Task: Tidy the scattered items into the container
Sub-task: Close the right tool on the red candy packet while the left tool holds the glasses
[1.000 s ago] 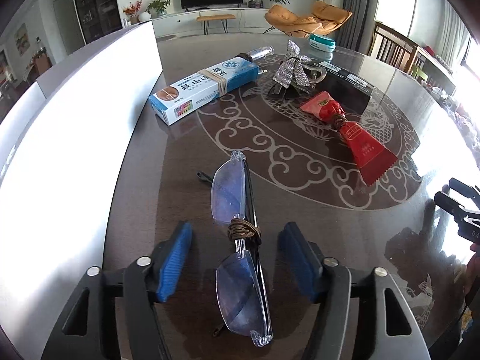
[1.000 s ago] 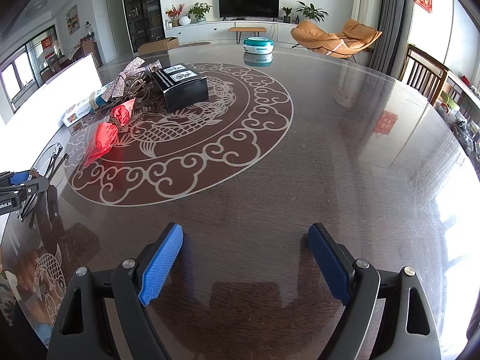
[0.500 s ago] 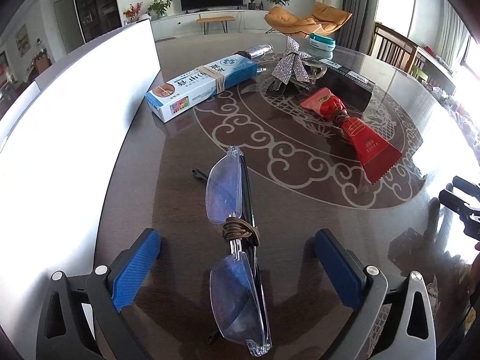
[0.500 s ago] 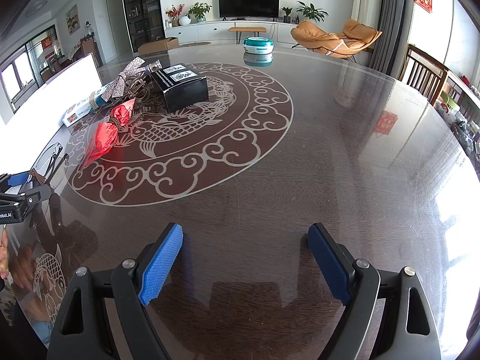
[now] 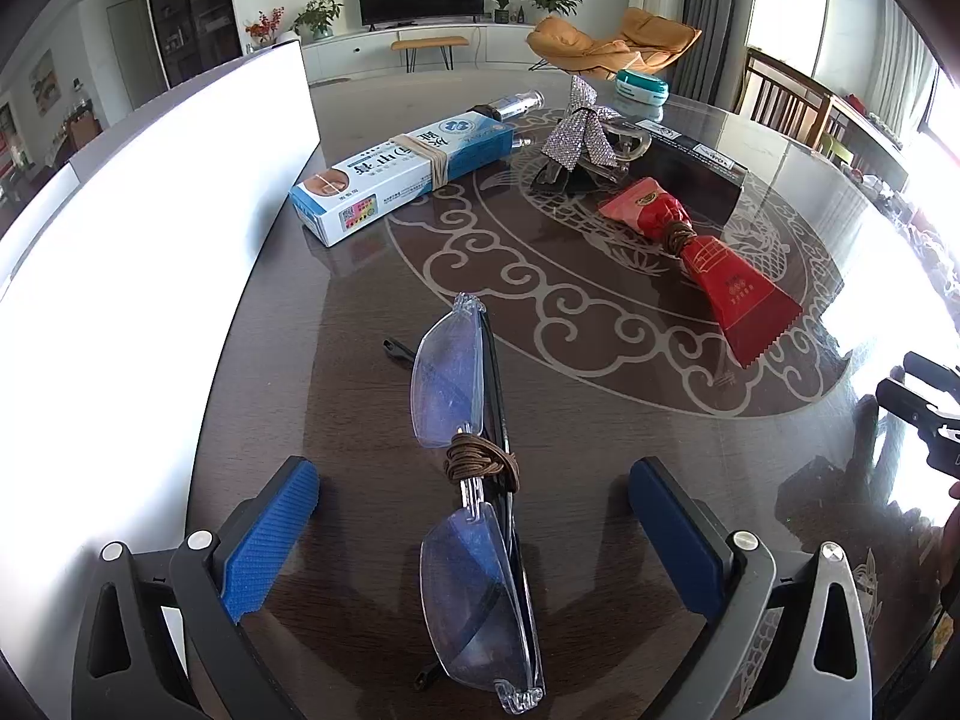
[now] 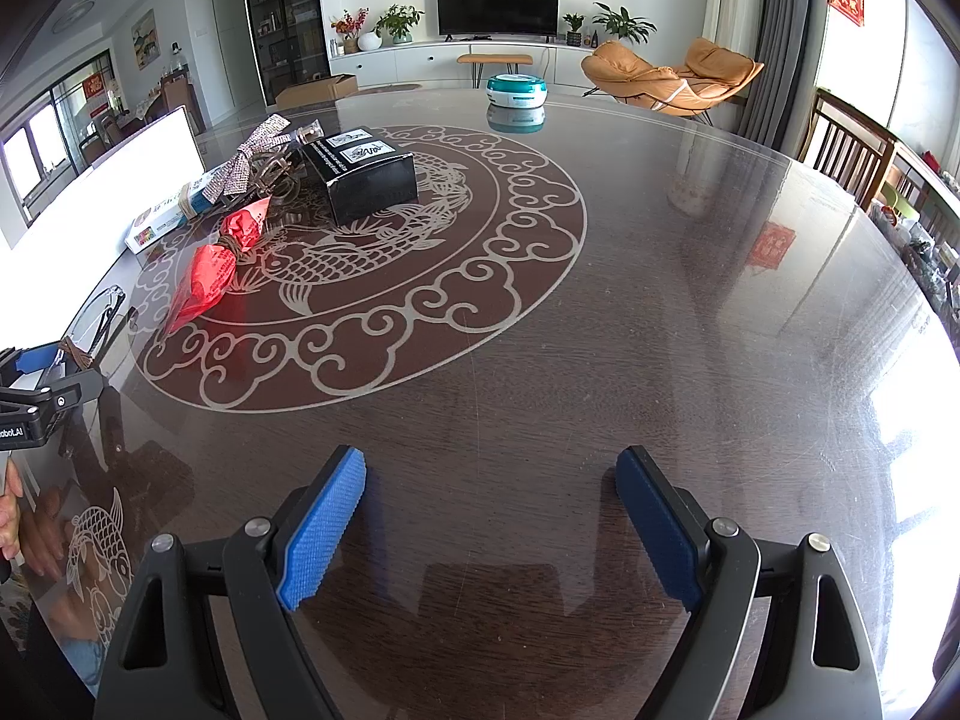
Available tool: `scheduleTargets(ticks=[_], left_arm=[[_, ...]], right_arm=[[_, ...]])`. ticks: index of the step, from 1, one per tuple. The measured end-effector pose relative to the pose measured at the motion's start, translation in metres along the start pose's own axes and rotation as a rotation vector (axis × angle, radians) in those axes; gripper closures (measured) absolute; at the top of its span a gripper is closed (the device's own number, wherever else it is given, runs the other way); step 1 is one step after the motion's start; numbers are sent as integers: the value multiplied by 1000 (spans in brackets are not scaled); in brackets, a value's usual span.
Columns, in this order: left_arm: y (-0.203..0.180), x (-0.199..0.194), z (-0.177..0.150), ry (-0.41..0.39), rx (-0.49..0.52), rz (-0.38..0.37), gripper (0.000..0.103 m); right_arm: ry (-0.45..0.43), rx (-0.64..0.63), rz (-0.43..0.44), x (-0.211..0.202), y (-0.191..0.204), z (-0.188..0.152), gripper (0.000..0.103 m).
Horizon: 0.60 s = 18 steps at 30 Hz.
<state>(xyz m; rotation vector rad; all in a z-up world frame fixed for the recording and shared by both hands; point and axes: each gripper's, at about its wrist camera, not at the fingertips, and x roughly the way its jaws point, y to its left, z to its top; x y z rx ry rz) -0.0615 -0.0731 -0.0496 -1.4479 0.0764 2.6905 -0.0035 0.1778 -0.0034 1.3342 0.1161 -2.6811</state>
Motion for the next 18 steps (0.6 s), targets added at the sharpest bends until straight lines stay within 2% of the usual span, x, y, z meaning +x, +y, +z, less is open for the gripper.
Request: scheduleTargets(ticks=[5,6,7,9,11,13,15,18], left_arm=[[0,3,4,35,5,-1,0],[-1,3,5,41,6,-1,0],[-1,3,5,45,7,-1,0],[-1,4,6,48,9,-4,0],[-1,4,6,49,13,-7,0],[-1,4,7,54,13,-8,0],[-1,4,7,56,11,-8,0],[-1,4,6,55,2,-3,0]], right_arm=[[1,-4,9,0,0,1,15],[8,-6,33,1,0,4,15],[19,18,86,2,-1,9,15],[27,109,272,2,-4,27,16],[19,121,333,2,10,55,15],[59,79,375,15,37,85,15],[104,22,382,34,68,103,16],[149,-69,332,63,112,117,17]])
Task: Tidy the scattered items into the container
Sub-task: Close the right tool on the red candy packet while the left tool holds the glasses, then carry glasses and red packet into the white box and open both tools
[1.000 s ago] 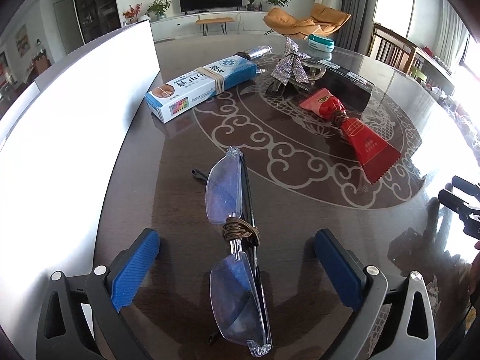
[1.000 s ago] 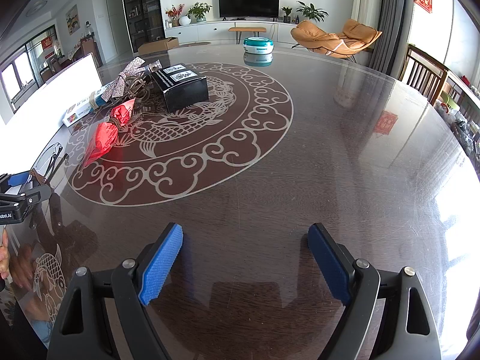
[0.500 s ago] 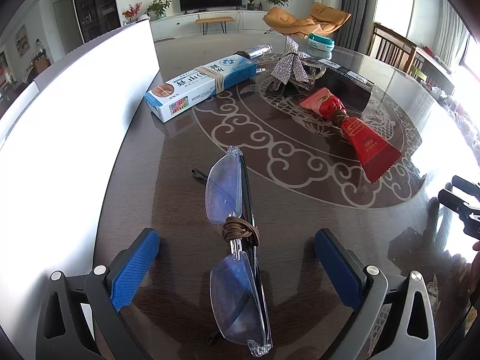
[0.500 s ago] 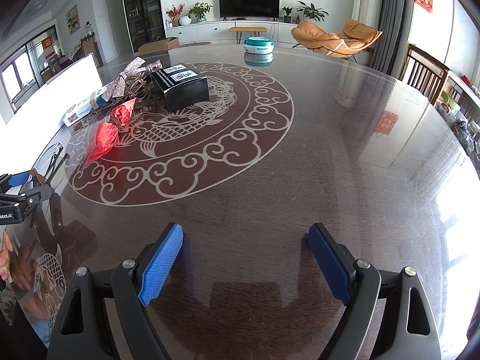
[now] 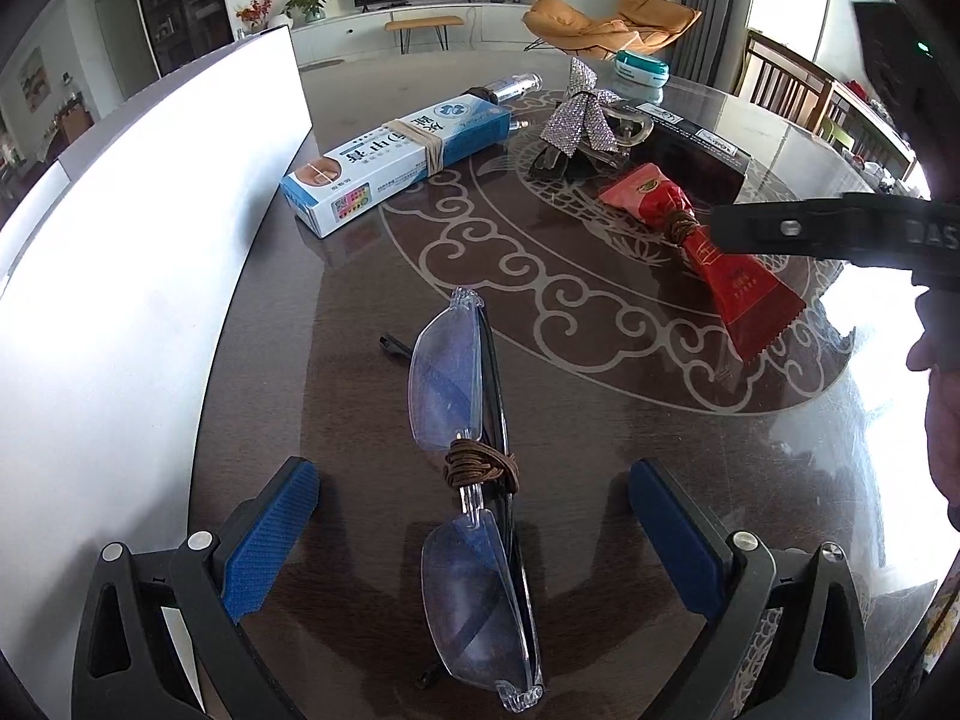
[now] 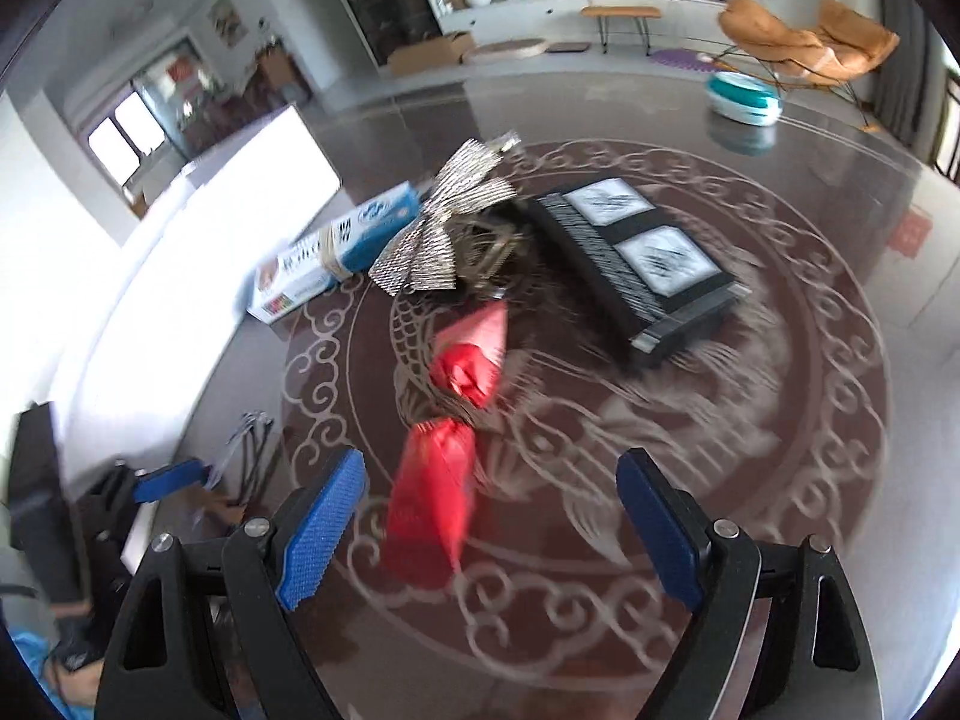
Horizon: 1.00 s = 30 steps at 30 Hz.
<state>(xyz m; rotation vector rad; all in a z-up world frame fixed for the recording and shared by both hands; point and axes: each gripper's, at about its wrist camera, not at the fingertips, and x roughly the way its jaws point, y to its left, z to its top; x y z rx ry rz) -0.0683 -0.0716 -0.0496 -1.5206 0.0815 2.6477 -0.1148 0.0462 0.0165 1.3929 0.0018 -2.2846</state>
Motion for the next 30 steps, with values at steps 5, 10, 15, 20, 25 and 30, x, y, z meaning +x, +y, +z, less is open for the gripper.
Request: scheduleTargets(ticks=[5,10,15,20,25,30], left_arm=[[1,-2,-6,-36,-21,13,0],[1,-5,-7,-7,5,-6,0],[7,-17,-7,-61,27,-17,75],[10,-32,-10,-91,14,-41,81],[-10,-57,-15,-125,57,-70,81],[-23,-63,-17,-105,49,-121,81]], right_arm=[[-2,-105,-100,29,26,3,25],[-17,-167,-105,16,27,-13,83],[-40,-215,-116,-21,17,-55,83],[-74,-230,-123,-54,-3,-85,83],[-121,-172,-70,-86,-12,-103,83],[-88,-127,-18,-87,-9,-110,83]])
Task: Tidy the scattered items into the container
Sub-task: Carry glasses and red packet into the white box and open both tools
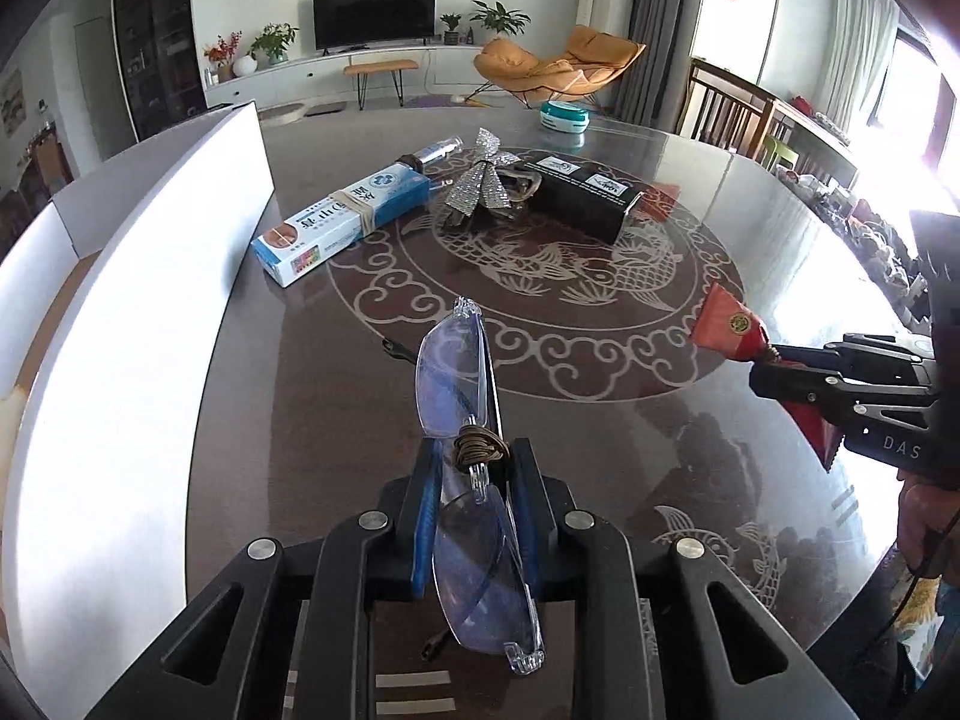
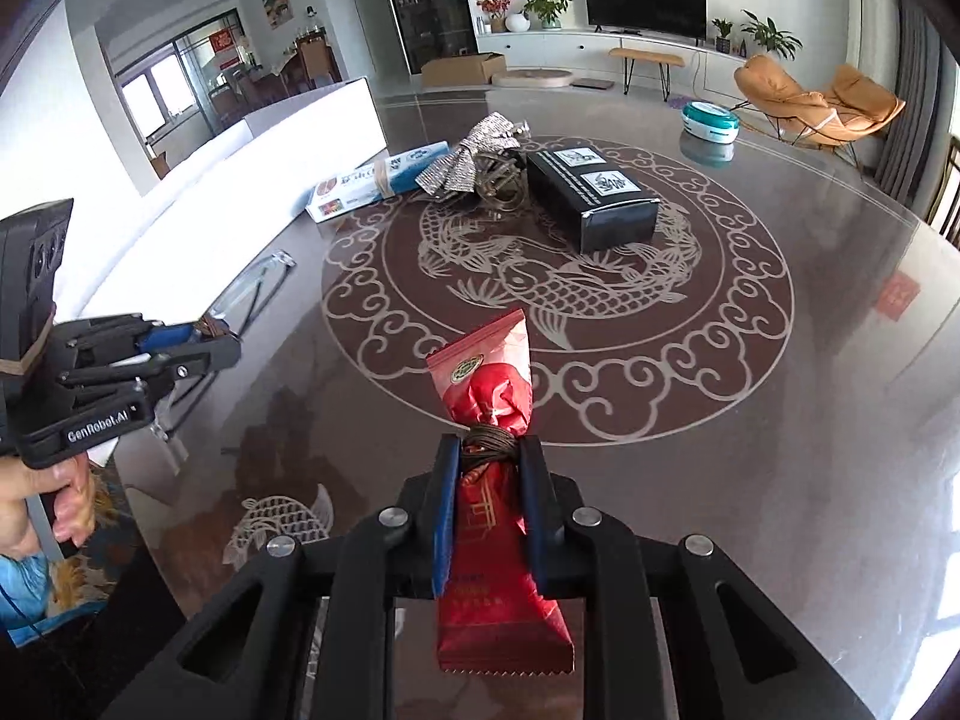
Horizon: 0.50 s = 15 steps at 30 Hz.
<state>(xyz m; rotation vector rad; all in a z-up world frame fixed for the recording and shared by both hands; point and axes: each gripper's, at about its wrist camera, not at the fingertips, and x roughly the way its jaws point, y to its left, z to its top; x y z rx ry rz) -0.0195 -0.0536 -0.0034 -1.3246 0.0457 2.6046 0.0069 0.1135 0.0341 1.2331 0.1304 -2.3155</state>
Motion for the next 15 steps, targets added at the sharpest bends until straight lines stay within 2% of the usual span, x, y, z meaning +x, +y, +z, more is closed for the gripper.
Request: scheduleTargets(ticks=[4,8,11,15], left_arm=[[-7,-12,3,-13,7,-13,81],[7,-35,16,-58,-38,-51,81],[29,-60,25,-107,-70,-51,81],[78,-97,30,-162,-119,-6,81]], right_arm=[[-7,2,33,-8,11,6,83],[-17,-4,39,-10,25,22,83],[-42,-16,64,-12,43,46,83],[-75,-50,129,-15,86,80,83]])
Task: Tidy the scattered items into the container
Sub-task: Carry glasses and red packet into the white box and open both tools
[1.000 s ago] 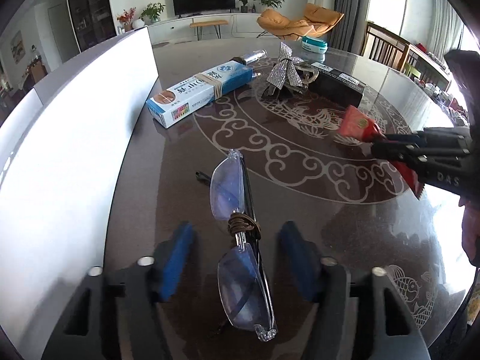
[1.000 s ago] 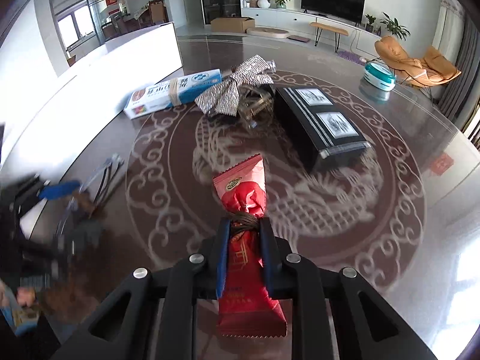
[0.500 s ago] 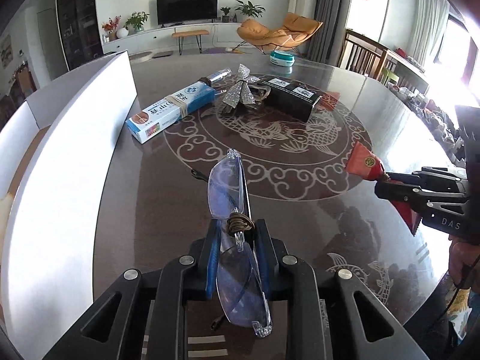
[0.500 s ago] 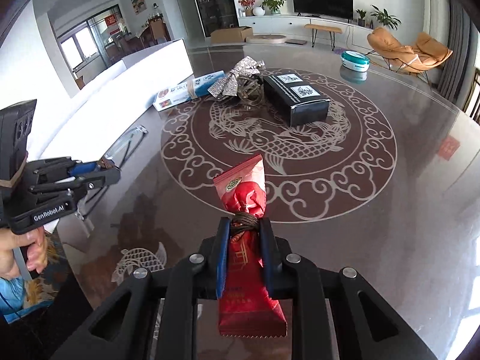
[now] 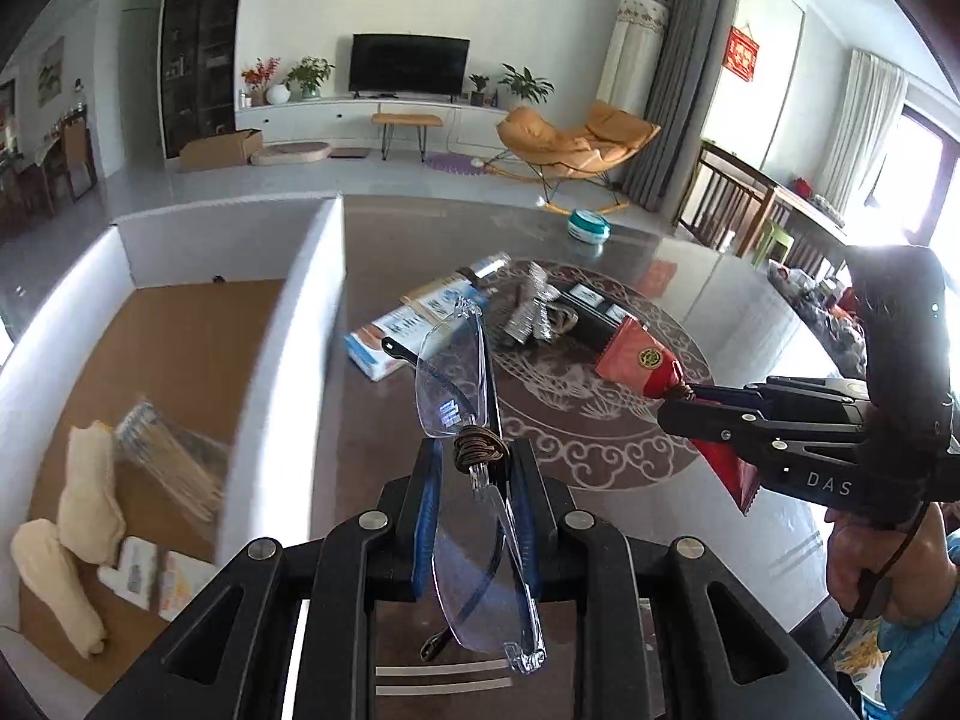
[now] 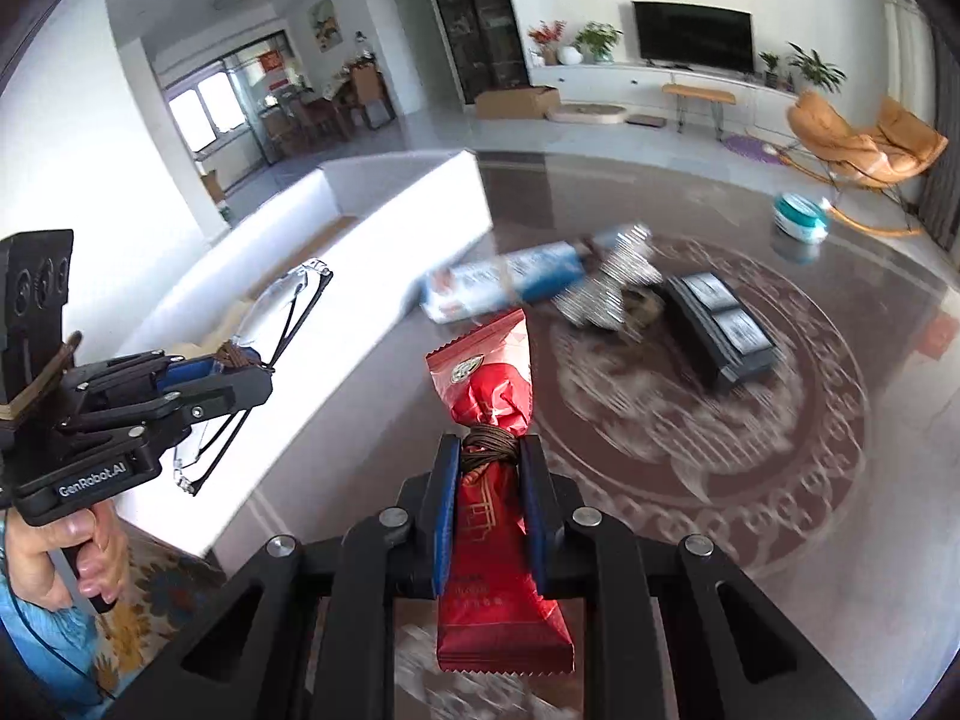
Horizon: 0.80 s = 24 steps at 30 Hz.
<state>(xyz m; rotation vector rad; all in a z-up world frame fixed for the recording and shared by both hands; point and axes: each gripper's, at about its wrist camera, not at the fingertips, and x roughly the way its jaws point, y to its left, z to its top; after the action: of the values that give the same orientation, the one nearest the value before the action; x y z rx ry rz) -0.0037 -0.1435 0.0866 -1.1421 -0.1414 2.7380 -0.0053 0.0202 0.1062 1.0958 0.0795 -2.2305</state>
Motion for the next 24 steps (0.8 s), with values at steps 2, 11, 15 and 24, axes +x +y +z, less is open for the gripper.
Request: scheduleTargets(ticks=[2,11,15,24], left_arm=[[32,-17,3,-17,-29,48,81],[182,-61,-24,19,-239,265,81],[216,-56,-44,87,-298,302,81],[232,-36,-72,201,-332,338,75]], right_arm=[[-11,-33,47,5,30,20,83],[-12,-172,291,48,186,76,83],[72,-239,326,91,241,72,83],[322,-323,333,175,286,26,36]])
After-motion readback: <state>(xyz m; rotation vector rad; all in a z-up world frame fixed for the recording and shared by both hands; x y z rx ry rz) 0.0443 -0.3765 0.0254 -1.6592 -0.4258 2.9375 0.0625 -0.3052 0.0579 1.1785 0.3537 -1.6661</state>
